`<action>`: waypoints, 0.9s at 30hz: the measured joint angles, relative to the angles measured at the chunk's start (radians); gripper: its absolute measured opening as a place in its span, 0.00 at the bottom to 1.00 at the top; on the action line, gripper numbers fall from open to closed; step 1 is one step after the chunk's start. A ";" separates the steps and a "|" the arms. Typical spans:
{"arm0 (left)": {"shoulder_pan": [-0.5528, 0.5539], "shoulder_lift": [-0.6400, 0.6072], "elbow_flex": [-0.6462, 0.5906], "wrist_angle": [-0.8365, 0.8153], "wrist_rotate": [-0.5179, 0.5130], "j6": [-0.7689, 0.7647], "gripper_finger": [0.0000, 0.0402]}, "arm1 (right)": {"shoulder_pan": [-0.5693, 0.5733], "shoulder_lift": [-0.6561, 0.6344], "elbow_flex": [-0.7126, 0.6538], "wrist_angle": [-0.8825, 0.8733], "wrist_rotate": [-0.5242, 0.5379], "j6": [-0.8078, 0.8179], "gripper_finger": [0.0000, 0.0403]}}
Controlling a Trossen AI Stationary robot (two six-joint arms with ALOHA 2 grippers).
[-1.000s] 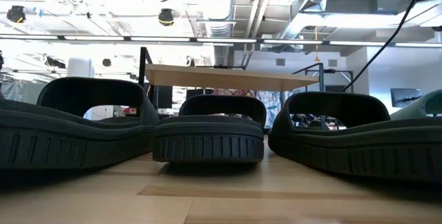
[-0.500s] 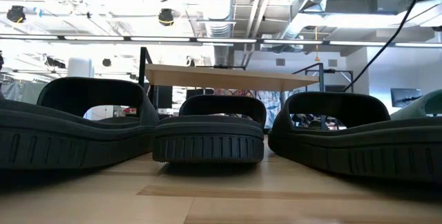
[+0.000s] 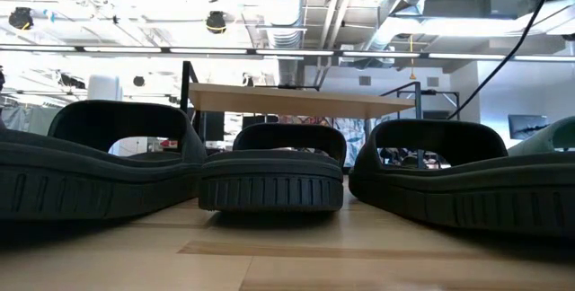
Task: Pick and place slides into the shelf
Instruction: Put the right green slide on the shelf
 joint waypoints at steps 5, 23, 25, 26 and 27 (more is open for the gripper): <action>0.000 0.000 0.000 0.000 -0.010 0.001 0.35 | -0.044 -0.041 0.009 0.000 0.056 -0.101 0.00; 0.000 0.000 0.000 -0.003 -0.011 0.001 0.35 | -0.269 -0.237 0.009 0.000 0.319 -0.495 0.00; 0.000 0.000 0.000 -0.003 -0.011 0.001 0.35 | -0.301 -0.256 0.009 -0.001 0.347 -0.553 0.00; 0.000 0.000 0.000 -0.003 -0.011 0.000 0.35 | -0.319 -0.265 0.009 0.000 0.362 -0.585 0.00; 0.000 0.000 0.000 -0.003 -0.011 0.000 0.35 | -0.336 -0.273 0.009 -0.001 0.378 -0.615 0.00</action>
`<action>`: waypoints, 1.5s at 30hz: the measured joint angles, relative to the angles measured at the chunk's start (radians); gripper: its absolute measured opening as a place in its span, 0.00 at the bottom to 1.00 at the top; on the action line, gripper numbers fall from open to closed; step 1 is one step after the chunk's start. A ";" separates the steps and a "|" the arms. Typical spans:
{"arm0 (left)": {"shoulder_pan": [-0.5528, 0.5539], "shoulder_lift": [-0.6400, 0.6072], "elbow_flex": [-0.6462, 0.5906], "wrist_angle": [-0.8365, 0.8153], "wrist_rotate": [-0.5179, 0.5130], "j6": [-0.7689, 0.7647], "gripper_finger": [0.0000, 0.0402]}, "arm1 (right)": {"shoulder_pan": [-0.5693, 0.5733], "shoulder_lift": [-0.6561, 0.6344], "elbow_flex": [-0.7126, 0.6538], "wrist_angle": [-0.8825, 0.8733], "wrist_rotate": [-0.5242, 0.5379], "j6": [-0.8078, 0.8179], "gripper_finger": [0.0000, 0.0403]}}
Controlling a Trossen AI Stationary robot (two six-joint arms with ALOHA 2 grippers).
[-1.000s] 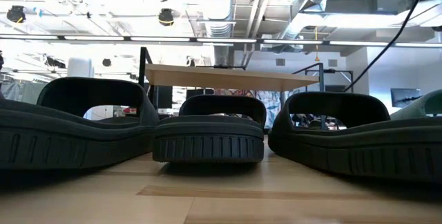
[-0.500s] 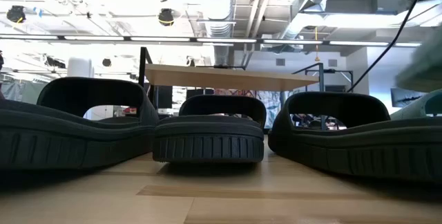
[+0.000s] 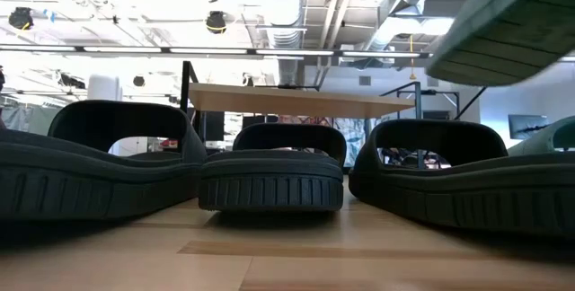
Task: Pick and place slides into the shelf
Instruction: Put the right green slide on the shelf
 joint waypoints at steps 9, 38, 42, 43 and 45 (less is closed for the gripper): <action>0.000 0.000 0.000 0.000 0.000 -0.015 0.35 | -0.181 -0.086 0.000 0.000 0.143 -0.255 0.00; 0.000 0.000 0.000 0.005 -0.008 -0.014 0.35 | -0.930 -0.163 -0.003 0.823 -0.004 -1.506 0.00; 0.000 -0.001 0.000 0.004 -0.008 -0.014 0.35 | -0.987 -0.114 -0.002 0.896 -0.071 -1.587 0.00; 0.000 -0.001 0.000 0.005 -0.008 -0.014 0.35 | -0.998 -0.099 -0.002 0.911 -0.076 -1.606 0.00; 0.000 0.000 0.000 0.005 -0.008 -0.014 0.35 | -1.018 -0.075 -0.002 0.953 -0.103 -1.631 0.00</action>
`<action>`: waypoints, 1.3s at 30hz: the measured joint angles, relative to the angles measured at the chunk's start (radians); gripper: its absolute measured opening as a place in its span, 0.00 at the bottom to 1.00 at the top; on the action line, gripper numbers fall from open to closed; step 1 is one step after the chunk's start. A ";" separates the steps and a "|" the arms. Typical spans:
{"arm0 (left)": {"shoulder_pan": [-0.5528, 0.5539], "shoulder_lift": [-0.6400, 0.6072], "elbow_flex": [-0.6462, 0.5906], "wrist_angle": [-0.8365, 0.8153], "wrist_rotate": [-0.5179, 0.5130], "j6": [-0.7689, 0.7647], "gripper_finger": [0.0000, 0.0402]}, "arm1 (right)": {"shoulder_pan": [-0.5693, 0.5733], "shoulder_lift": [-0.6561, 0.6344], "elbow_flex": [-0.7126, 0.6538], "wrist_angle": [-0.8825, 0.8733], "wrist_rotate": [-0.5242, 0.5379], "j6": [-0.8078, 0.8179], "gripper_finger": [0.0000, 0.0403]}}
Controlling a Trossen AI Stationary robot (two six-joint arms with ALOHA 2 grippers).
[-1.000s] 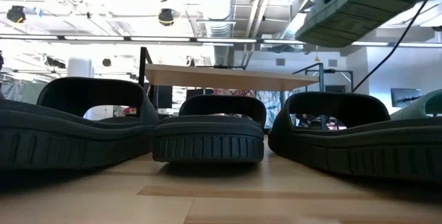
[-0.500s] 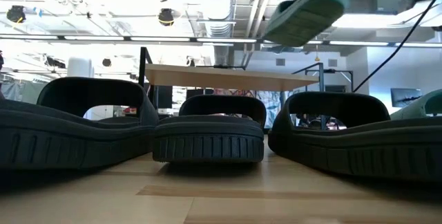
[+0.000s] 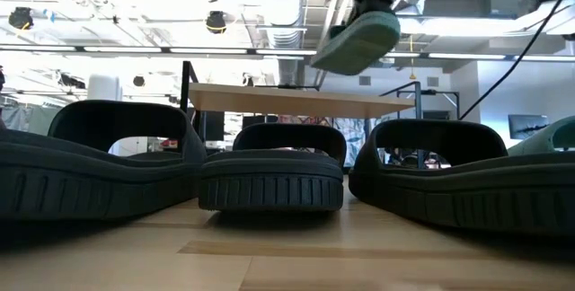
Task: Pick and place slides into the shelf
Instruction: Put the right green slide on the shelf
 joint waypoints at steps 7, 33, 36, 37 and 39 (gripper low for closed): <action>0.000 0.000 0.000 0.006 -0.027 0.000 0.35 | -0.050 0.094 0.001 0.080 -0.058 -0.020 0.00; 0.000 0.000 0.000 0.007 -0.079 0.010 0.35 | -0.067 0.172 0.001 0.148 -0.063 0.008 0.00; 0.000 0.000 0.000 0.007 -0.079 0.010 0.35 | -0.071 0.172 0.001 0.165 -0.068 0.008 0.00; 0.000 0.000 0.000 0.007 -0.079 0.010 0.35 | -0.073 0.171 0.001 0.168 -0.077 0.008 0.00; 0.000 0.000 0.000 0.007 -0.079 0.010 0.35 | -0.079 0.179 0.001 0.180 -0.090 0.008 0.00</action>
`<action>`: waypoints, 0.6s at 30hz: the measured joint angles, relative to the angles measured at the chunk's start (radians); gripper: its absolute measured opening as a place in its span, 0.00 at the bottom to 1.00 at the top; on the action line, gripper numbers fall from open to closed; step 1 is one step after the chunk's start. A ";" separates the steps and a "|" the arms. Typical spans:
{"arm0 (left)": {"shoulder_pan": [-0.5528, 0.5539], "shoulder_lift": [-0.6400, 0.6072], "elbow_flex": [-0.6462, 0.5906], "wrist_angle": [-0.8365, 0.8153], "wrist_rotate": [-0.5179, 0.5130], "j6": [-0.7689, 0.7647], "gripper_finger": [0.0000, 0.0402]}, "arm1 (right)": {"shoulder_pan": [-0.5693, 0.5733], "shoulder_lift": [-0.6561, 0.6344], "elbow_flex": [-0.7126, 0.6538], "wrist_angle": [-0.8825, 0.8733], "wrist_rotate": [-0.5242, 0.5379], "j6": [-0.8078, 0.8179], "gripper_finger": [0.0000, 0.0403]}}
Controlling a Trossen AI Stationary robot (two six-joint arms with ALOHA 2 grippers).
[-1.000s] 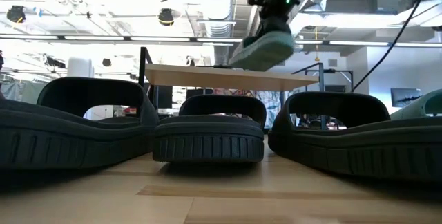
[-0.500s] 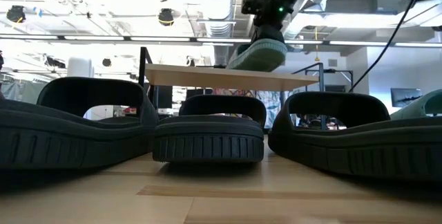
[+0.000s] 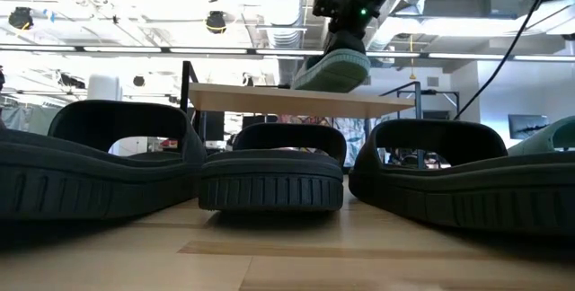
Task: Pick and place slides into the shelf
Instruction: Put the right green slide on the shelf
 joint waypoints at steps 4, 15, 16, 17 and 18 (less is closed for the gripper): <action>0.000 0.000 0.000 0.000 0.000 0.000 0.35 | -0.001 0.016 0.001 0.012 0.001 0.000 0.00; 0.000 0.000 0.000 0.000 0.000 -0.001 0.35 | -0.006 0.025 0.000 0.000 0.002 0.001 0.00; 0.000 0.000 0.000 0.000 0.000 -0.001 0.35 | -0.007 0.025 0.000 -0.003 0.003 0.001 0.00; 0.000 0.000 0.000 0.000 0.000 -0.001 0.35 | -0.007 0.025 0.000 -0.007 0.003 0.001 0.00; 0.000 0.000 0.000 0.000 0.000 -0.001 0.35 | -0.008 0.025 0.000 -0.008 0.003 0.001 0.00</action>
